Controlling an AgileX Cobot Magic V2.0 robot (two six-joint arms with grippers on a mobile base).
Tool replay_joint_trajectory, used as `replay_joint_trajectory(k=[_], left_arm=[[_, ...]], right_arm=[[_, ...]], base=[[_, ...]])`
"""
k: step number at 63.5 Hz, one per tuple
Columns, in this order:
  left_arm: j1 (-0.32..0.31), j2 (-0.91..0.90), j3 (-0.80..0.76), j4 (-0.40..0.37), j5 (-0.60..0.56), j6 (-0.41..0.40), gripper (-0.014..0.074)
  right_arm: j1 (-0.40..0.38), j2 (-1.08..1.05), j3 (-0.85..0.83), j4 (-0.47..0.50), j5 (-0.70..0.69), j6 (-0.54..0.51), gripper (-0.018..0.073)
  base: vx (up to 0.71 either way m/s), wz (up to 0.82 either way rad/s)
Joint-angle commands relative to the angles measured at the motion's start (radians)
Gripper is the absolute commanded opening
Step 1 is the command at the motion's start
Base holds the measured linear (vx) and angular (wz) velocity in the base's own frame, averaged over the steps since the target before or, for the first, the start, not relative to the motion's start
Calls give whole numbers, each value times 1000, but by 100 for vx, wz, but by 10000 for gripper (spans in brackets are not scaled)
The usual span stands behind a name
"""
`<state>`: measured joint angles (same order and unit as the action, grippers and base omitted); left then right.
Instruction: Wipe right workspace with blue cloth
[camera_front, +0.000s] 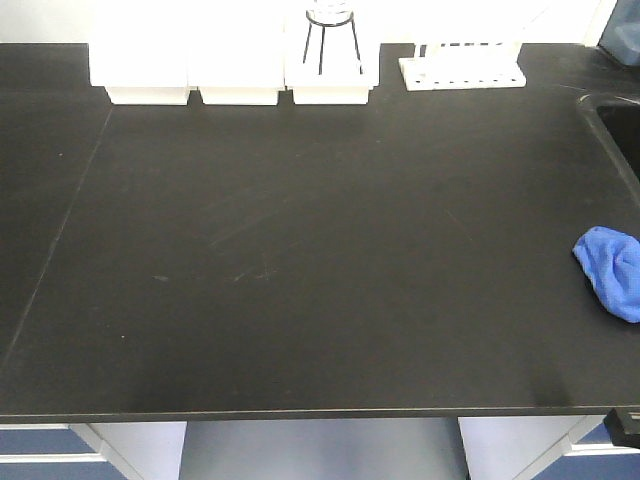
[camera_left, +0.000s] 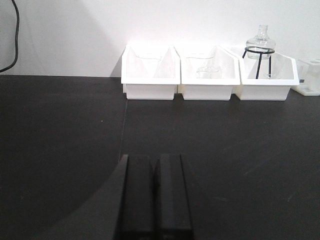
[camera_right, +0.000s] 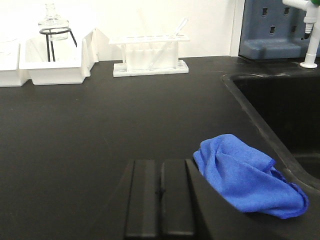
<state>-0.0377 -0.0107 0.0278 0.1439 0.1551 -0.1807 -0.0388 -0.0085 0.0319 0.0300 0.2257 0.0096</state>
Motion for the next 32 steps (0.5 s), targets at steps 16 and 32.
replay_joint_trajectory(k=[16, 32], left_arm=[[-5, -16, 30, 1, -84, -8, -6], [-5, -16, 30, 1, -84, -8, -6]], right_arm=[[-5, -7, 18, -3, -76, 2, -8], [-5, -7, 18, -3, -76, 2, -8]], base=[[0, 0], [0, 0]])
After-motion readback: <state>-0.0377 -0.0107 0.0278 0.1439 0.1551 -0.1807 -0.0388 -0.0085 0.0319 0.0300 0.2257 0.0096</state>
